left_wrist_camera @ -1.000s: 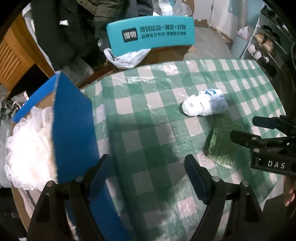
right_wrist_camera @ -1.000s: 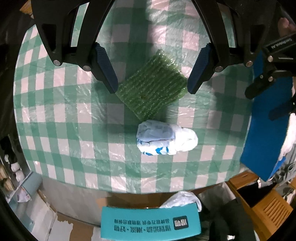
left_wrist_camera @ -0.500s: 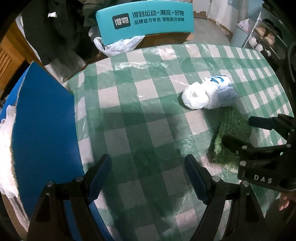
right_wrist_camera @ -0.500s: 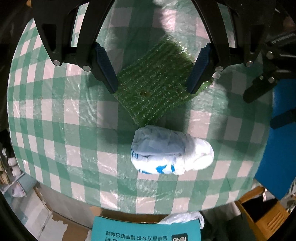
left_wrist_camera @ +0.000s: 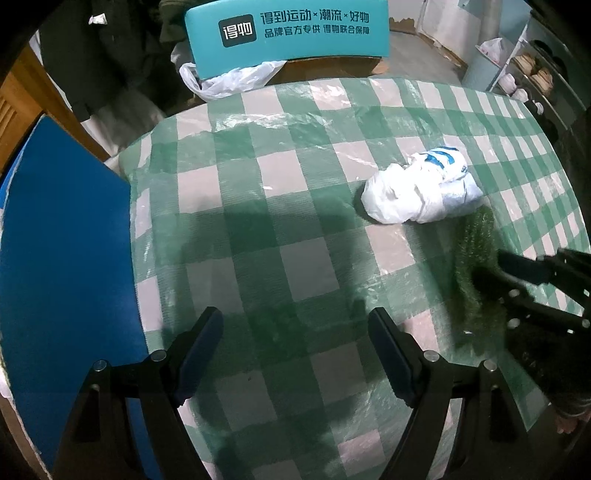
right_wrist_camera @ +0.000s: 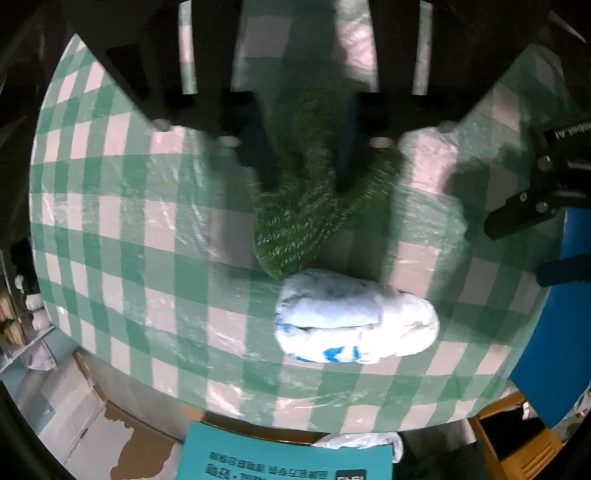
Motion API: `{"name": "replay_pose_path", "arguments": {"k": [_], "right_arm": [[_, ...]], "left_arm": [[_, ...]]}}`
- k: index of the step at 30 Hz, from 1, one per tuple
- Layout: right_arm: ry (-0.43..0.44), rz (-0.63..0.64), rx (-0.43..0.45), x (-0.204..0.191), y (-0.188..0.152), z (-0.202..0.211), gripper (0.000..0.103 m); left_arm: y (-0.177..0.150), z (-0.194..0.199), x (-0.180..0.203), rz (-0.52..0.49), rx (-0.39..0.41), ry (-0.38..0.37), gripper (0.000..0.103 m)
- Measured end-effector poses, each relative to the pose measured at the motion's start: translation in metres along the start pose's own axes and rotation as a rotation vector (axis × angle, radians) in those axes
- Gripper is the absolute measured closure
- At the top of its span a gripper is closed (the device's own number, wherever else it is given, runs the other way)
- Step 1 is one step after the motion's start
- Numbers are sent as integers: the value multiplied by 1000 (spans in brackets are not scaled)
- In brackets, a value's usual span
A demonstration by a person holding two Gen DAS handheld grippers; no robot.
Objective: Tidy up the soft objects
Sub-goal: 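Grasp the white-and-blue sock bundle with the left tool while the right tool grasps the green scrubber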
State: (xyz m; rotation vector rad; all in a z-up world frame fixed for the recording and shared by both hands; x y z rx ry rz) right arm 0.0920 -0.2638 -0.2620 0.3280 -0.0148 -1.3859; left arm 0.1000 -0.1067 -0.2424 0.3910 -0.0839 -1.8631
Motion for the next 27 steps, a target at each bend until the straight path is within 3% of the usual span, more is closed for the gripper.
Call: {"name": "replay_pose_path", "arguments": {"k": [6, 11, 20, 27], "right_arm": [[35, -79, 12, 22, -3, 12, 86], [49, -119, 49, 38, 5, 24, 86], [59, -174, 97, 62, 14, 40, 86], [76, -205, 119, 76, 19, 49, 86]], "left_arm": [[7, 0, 10, -22, 28, -3, 21], [15, 7, 26, -81, 82, 13, 21], [30, 12, 59, -201, 141, -50, 21], [41, 9, 86, -285, 161, -30, 21]]}}
Point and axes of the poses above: each gripper's, at about its wrist camera, not at the fingertips, and z roughly against the way its jaws point, x to its right, y to its top, the point moved 4 cm from there along -z, roughly the way its jaws point, and after that the axes turned 11 degrees about y, right-handed, at the moved point
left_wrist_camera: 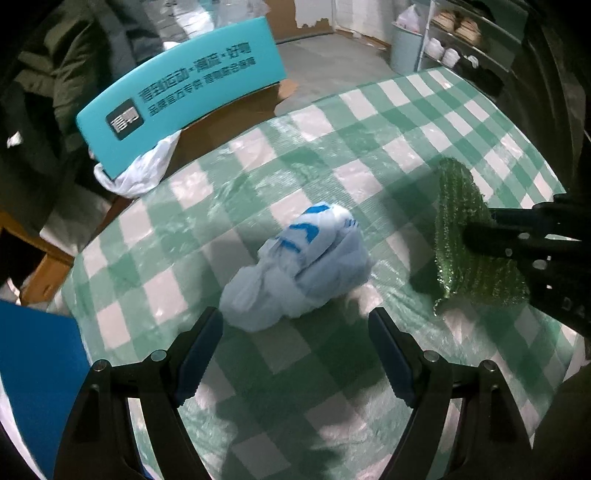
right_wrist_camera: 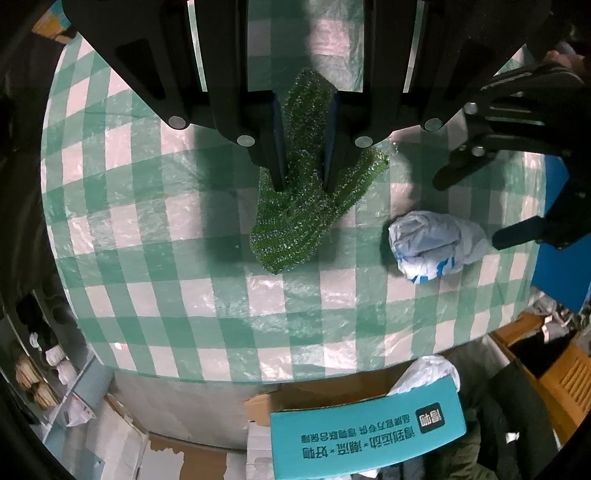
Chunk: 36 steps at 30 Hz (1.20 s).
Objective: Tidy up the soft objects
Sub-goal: 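Grasp the white-and-blue sock bundle with the left tool while the right tool grasps the green scrubber, then carry the sock bundle with the left tool to the box while the right tool carries the scrubber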
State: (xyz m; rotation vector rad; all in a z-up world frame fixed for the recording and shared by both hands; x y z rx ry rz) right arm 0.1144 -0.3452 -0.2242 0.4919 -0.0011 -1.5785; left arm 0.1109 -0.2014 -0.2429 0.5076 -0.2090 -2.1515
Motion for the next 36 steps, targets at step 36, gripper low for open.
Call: {"name": "replay_pose_path", "arguments": {"k": [36], "right_arm": [[-14, -45, 33, 23, 6, 16, 86]], "left_arm": [[25, 8, 23, 105, -79, -242, 14]]}}
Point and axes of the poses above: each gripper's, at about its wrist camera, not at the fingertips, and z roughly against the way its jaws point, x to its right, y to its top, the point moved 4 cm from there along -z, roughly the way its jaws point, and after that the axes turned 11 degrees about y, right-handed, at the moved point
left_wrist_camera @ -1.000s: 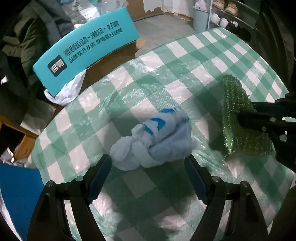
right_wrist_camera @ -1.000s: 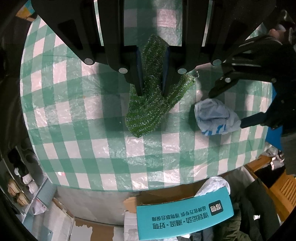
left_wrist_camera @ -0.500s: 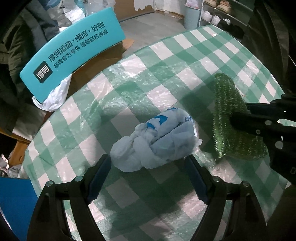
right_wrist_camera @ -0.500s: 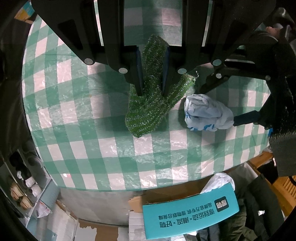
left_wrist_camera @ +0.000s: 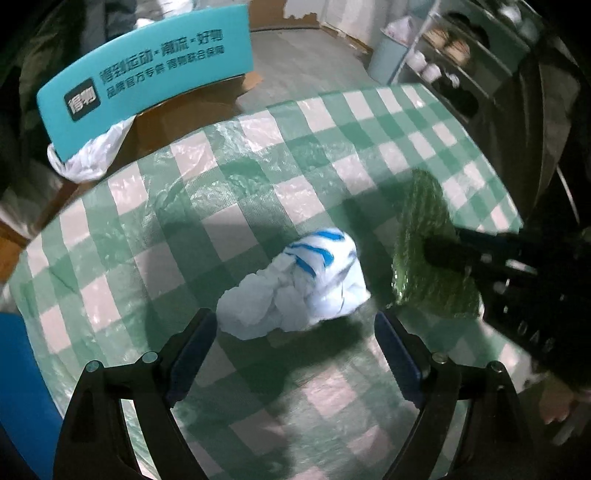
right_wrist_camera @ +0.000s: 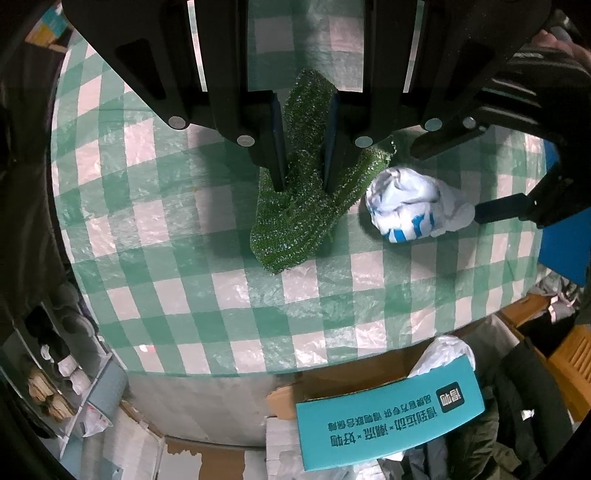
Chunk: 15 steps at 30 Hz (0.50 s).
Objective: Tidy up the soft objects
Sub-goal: 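Carry the sock bundle with the left tool to the box while the right tool carries the scrubber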
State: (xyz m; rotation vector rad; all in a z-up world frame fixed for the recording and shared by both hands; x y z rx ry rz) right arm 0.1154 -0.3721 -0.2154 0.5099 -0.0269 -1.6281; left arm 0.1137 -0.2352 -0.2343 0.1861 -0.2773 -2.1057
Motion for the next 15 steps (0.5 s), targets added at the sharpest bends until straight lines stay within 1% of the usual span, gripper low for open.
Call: {"name": "replay_pose_path", "arguments": {"k": [6, 10, 14, 15], "right_arm": [[-5, -6, 6, 5, -2, 3, 86], [-6, -16, 7, 8, -2, 3, 86], [-7, -20, 4, 10, -2, 2, 86], [-6, -19, 3, 10, -2, 2, 86]], "left_arm": [[7, 0, 1, 17, 10, 16, 14], [13, -8, 2, 31, 0, 20, 12], [19, -19, 1, 67, -20, 11, 12], [20, -21, 1, 74, -22, 13, 10]]}}
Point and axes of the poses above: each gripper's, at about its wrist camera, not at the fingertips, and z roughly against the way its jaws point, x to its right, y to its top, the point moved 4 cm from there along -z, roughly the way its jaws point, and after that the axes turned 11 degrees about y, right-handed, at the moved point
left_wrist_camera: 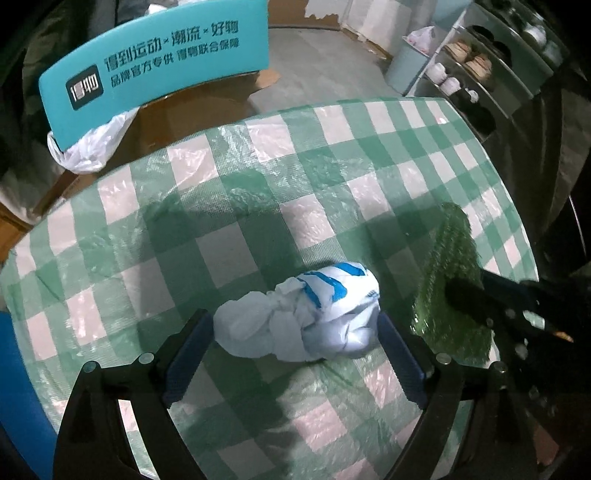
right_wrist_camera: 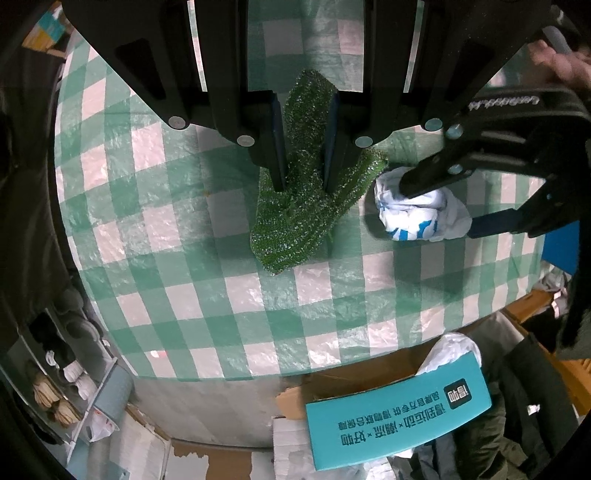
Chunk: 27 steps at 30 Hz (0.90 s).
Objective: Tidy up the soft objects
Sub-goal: 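Carry the sock bundle with the left tool to the box while the right tool carries the scrubber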
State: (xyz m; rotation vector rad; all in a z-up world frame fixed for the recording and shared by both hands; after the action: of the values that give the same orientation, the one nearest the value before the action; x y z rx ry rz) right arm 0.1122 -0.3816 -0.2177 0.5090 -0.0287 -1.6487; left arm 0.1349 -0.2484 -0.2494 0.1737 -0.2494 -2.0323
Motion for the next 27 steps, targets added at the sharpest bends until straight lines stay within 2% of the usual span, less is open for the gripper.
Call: {"name": "replay_pose_path", "arguments": {"k": [5, 10, 13, 18, 21, 27], "right_arm": [[-5, 2, -1, 1, -1, -1, 86], [-5, 0, -4, 1, -1, -3, 86], [-7, 4, -5, 0, -2, -4, 86], [-9, 3, -3, -1, -2, -3, 86], [-9, 9, -2, -3, -1, -2, 86], [-10, 40, 8, -13, -1, 6, 86]], "left_arm": [[2, -17, -2, 24, -38, 3, 9], [5, -19, 1, 17, -13, 19, 8], [5, -17, 1, 10, 0, 43, 17], [0, -13, 0, -3, 1, 39, 28], [-1, -10, -1, -5, 6, 48, 33], [-9, 3, -9, -18, 24, 99, 36]]}}
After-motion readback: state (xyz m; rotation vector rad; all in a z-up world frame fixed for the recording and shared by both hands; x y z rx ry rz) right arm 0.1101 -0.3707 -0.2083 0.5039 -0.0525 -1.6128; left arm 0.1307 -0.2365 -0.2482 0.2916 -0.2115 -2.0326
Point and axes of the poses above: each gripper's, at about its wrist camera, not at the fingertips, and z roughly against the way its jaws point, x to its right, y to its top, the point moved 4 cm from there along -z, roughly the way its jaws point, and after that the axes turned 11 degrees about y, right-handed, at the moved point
